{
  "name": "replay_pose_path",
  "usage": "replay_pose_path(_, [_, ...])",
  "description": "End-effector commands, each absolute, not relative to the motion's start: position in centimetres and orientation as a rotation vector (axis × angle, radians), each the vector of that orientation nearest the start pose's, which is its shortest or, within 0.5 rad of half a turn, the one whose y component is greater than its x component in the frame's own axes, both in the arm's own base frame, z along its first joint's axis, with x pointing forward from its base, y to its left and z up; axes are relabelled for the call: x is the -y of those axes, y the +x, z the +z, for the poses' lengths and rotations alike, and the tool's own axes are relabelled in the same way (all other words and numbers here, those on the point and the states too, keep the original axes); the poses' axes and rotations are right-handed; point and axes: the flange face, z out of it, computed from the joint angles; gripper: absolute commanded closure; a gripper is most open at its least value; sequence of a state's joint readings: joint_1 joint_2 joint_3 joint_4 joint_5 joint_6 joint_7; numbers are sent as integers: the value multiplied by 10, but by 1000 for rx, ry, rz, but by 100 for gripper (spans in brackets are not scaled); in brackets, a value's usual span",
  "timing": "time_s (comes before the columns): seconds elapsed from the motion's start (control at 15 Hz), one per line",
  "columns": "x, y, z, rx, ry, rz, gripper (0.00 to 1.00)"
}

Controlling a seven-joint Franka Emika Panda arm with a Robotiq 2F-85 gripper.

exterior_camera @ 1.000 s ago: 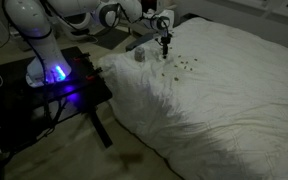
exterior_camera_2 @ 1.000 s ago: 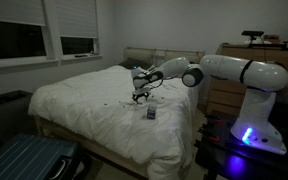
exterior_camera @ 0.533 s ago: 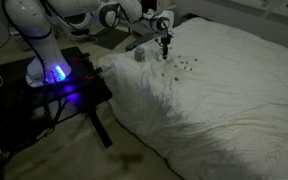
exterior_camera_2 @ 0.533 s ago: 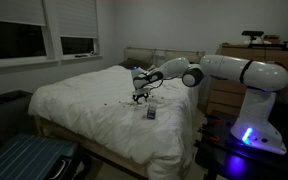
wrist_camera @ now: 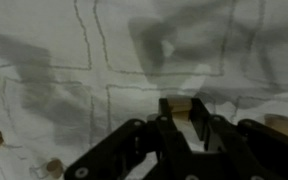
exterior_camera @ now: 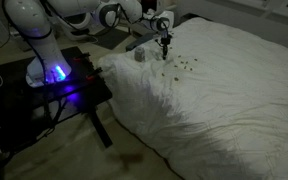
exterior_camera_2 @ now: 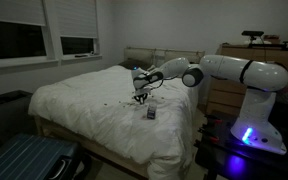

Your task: Pick up the small objects from the bed and put them in the jar

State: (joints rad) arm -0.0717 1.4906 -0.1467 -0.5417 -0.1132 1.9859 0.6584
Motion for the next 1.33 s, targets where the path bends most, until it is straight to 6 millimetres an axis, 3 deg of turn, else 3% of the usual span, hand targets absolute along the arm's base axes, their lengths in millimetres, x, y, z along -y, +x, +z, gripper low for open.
replay_pose_path(0.0, [113, 779, 72, -1207, -3164, -61, 90])
replay_pose_path(0.13, [113, 779, 72, -1207, -3162, -60, 96])
replay_pose_path(0.53, [115, 780, 78, -1191, -3149, -29, 100])
replay_pose_path(0.93, [112, 784, 116, -1162, -3160, 37, 99])
replay_pose_path(1.27, [99, 779, 154, -1092, -3171, 209, 99])
